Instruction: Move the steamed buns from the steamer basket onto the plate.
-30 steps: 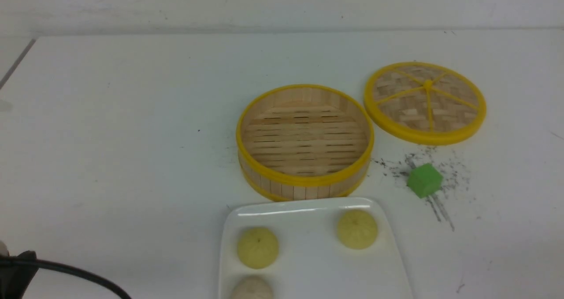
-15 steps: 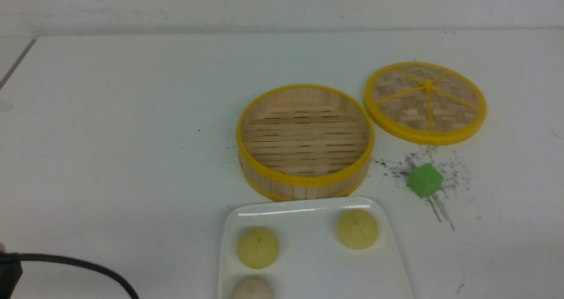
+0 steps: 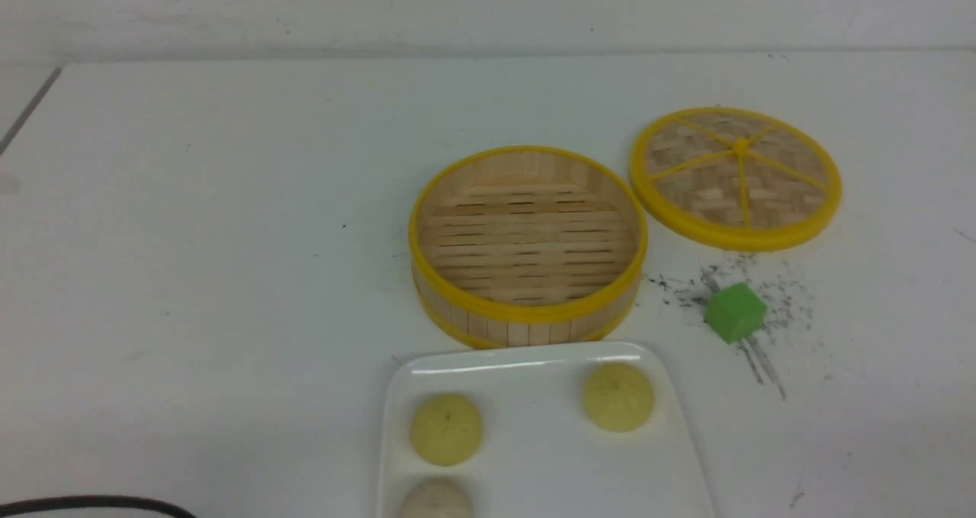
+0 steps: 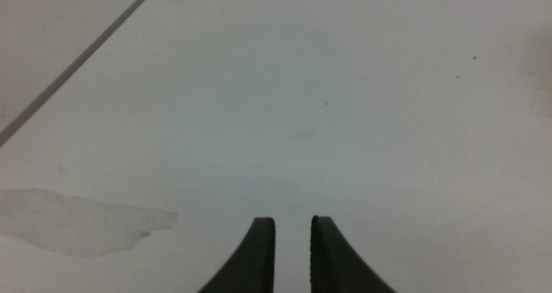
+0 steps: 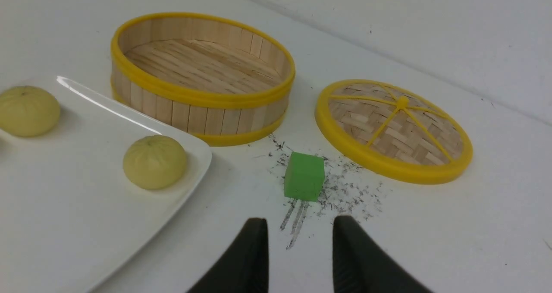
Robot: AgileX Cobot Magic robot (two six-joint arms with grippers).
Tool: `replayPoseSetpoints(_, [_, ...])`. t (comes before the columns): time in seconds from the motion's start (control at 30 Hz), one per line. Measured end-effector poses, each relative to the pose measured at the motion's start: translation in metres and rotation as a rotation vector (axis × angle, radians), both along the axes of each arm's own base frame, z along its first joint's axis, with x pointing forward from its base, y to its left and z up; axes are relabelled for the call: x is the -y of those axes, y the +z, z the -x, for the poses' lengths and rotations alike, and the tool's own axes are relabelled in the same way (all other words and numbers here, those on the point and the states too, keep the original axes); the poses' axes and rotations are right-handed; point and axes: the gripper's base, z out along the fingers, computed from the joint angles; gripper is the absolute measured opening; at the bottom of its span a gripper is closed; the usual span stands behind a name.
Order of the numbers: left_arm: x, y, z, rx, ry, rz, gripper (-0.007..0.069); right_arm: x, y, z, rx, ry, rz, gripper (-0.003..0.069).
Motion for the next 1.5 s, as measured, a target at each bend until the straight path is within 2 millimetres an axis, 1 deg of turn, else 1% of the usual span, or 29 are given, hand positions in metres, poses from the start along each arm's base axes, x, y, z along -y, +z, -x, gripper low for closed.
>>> replayPoseSetpoints(0.03, [0.000, -0.001, 0.000, 0.006, 0.002, -0.001, 0.0152, 0.000, 0.000, 0.000, 0.000, 0.000, 0.000, 0.0239])
replayPoseSetpoints(0.13, [-0.002, -0.012, 0.002, 0.030, 0.037, -0.006, 0.0152, 0.000, 0.000, 0.000, 0.000, 0.000, 0.000, 0.0239])
replayPoseSetpoints(0.3, [-0.003, -0.024, 0.003, 0.001, 0.055, -0.003, 0.0152, 0.000, 0.000, 0.000, 0.000, 0.000, 0.000, 0.0239])
replayPoseSetpoints(0.57, [-0.004, -0.025, 0.004, -0.026, 0.067, -0.019, 0.0152, 0.000, 0.000, 0.000, -0.001, 0.000, 0.000, 0.0239])
replayPoseSetpoints(1.5, [-0.005, -0.025, 0.004, -0.031, 0.070, -0.026, 0.0163, 0.000, 0.000, 0.000, -0.001, 0.000, 0.000, 0.0239])
